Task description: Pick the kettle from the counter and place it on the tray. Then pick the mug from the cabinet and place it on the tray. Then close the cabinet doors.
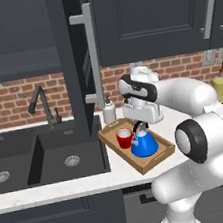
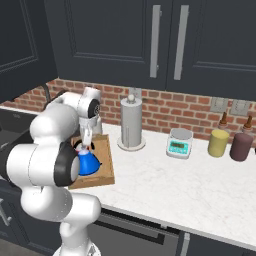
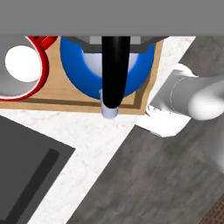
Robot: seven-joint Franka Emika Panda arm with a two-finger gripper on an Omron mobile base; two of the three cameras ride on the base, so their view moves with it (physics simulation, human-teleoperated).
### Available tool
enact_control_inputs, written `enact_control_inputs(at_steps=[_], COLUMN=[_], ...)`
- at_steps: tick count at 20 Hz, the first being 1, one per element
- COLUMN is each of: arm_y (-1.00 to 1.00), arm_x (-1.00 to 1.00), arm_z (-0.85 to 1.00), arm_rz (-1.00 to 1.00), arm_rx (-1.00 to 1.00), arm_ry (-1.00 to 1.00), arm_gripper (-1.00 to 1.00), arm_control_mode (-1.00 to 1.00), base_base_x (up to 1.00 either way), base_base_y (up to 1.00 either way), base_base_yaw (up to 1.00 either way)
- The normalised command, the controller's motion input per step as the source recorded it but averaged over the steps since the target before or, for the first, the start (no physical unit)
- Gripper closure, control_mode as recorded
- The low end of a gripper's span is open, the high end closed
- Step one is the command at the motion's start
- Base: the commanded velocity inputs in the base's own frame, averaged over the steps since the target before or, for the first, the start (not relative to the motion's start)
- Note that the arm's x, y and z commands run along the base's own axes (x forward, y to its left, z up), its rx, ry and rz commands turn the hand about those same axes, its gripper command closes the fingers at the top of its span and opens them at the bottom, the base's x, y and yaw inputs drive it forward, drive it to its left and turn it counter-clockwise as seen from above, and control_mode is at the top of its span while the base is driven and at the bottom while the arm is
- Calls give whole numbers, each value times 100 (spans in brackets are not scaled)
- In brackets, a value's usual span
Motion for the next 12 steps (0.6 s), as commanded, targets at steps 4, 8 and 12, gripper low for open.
enact_control_inputs(at_steps=[4, 8, 12], arm_y=[0, 0, -11], arm_x=[0, 0, 0], arm_z=[-17, -20, -21], arm_rz=[0, 0, 0], arm_rx=[0, 0, 1], arm_ry=[-13, -16, -17], arm_gripper=[100, 100, 100], arm_control_mode=[-100, -100, -100], base_base_x=[0, 0, 0], base_base_y=[0, 0, 0], base_base_yaw=[0, 0, 0])
